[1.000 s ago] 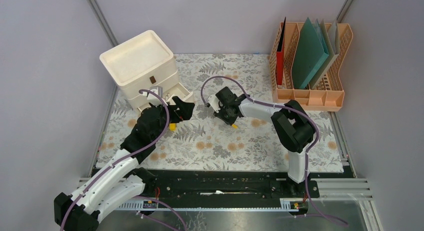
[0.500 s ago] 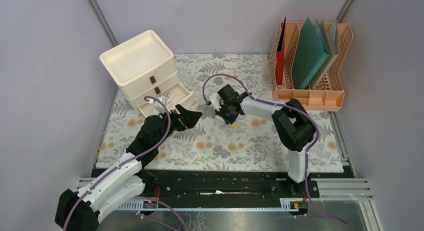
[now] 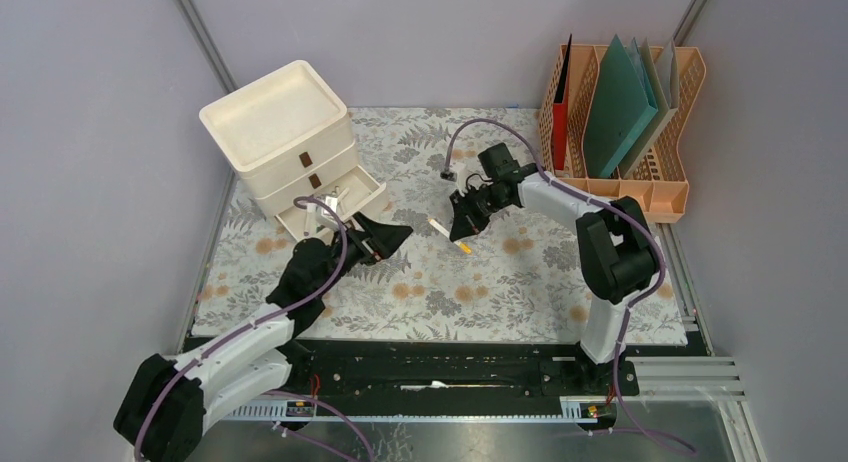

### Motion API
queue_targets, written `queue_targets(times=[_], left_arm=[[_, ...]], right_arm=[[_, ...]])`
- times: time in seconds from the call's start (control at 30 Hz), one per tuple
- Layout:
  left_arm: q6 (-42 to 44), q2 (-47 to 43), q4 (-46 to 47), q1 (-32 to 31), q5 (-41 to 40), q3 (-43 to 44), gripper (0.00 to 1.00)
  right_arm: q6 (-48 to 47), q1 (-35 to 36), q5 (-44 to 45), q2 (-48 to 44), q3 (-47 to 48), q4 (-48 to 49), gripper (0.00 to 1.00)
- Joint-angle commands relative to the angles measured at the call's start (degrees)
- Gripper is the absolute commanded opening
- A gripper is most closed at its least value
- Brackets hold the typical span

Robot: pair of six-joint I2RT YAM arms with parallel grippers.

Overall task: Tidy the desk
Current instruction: Pick up the stationery from the center of the board, then place the stationery in the drawer.

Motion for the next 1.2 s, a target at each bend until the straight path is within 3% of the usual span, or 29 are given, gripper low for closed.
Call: queue_targets(times=[0.0,0.3,0.47,0.73,0.87,0.97,1.07,1.17], left_arm=[[-5.2,5.5,14.0,0.2,4.6,-1.9,0.99],[-8.3,16.7,24.2,-0.7,6.1,-1.2,0.96],[-8.1,24.1,25.5,-2.1,8.0,2.5,0.68],[-8.9,31.6,28.8,-4.6,6.6,5.6,0.62],[-8.9,34.4,29.2,-5.8,6.6,7.3,0.39],[-9.2,35.6,28.9,-6.4,6.9,8.1,0.02],[-8.1,34.2,26.8,-6.5,5.5,7.9,0.0],[-3.7,29.5,18.5,-6.5,2.1,8.4,0.0]], right_arm=[[1.3,-0.9,-16.0,-4.0,0.0,-1.0,0.0],[1.3,-1.0,-26.8,-5.2,-0.1,-0.9,0.0],[1.3,-0.9,-28.7,-5.4,-0.3,-1.0,0.0],[1.3,-1.0,-29.4,-5.4,-0.5,-1.0,0.0],[1.3,-0.8,-29.3,-5.1,-0.5,-1.0,0.0],[1.2,-0.6,-28.6,-5.4,-0.5,-1.0,0.0],[0.5,-0.6,-27.4,-5.7,-0.5,-1.5,0.0],[-1.0,-0.7,-26.2,-6.1,-0.2,-2.7,0.14]])
